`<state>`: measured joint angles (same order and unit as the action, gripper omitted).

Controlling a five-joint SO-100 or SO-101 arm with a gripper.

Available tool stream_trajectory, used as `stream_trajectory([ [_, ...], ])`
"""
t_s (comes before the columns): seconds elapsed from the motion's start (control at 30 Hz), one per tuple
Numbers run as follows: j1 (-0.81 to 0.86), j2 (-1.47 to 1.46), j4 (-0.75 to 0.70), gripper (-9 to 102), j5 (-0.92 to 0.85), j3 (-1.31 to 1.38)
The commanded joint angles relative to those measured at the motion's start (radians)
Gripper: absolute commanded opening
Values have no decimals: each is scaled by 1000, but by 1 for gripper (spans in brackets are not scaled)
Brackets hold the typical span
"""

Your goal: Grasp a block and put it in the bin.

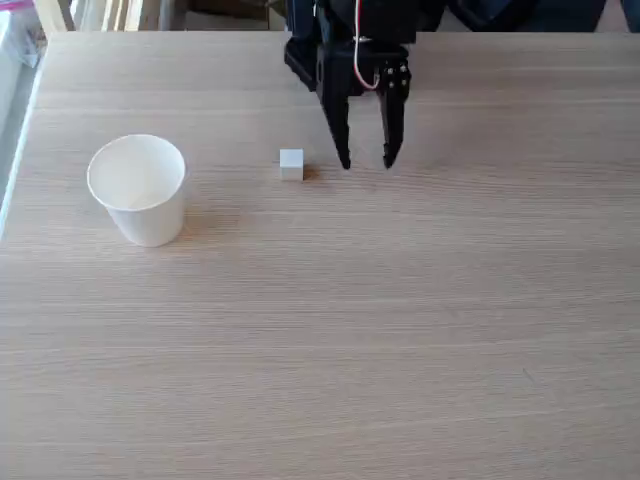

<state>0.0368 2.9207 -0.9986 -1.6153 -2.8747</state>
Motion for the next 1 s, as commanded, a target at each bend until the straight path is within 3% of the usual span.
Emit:
stream_trajectory([
  [0.0, 58, -46, 64, 27, -29, 43],
  [0.6, 380, -242, 250, 28, -161, 104],
  [0.97, 505, -357, 258, 28, -250, 121],
])
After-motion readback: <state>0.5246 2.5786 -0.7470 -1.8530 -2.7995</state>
